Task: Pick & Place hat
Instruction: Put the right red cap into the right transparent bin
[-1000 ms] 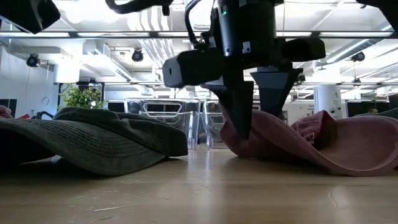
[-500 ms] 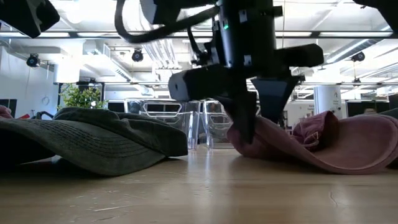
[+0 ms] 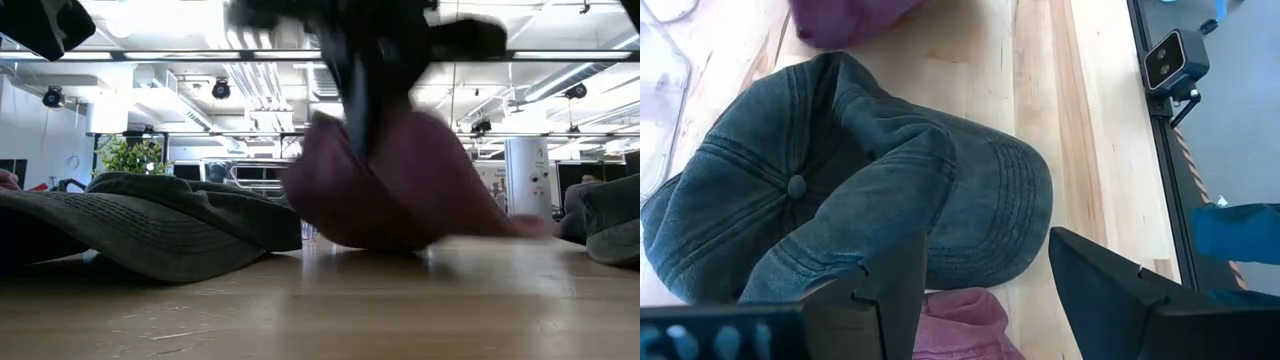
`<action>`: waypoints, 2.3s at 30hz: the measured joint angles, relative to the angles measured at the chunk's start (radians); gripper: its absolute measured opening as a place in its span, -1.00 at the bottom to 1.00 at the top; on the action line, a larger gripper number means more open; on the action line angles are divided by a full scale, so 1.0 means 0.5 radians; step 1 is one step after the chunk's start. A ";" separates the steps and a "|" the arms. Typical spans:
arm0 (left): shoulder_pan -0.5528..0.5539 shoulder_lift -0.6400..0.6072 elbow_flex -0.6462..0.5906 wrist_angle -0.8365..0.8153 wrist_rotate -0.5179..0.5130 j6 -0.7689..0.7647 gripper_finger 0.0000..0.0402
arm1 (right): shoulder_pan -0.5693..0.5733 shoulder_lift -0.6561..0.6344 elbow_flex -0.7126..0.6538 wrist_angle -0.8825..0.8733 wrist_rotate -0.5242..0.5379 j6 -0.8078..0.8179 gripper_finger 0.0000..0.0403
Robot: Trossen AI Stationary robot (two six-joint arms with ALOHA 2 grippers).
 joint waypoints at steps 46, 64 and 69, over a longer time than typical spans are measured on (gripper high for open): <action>0.002 0.002 -0.017 0.172 -0.094 -0.096 0.03 | 0.503 -0.793 -3.225 5.494 1.478 0.533 -0.94; 0.430 0.458 -0.031 1.245 -0.030 0.455 0.03 | 0.505 -0.561 -3.290 5.568 1.370 0.996 -0.72; 0.555 0.649 -0.031 1.551 0.179 0.524 0.03 | 0.505 -0.563 -3.315 5.568 1.356 1.050 -0.43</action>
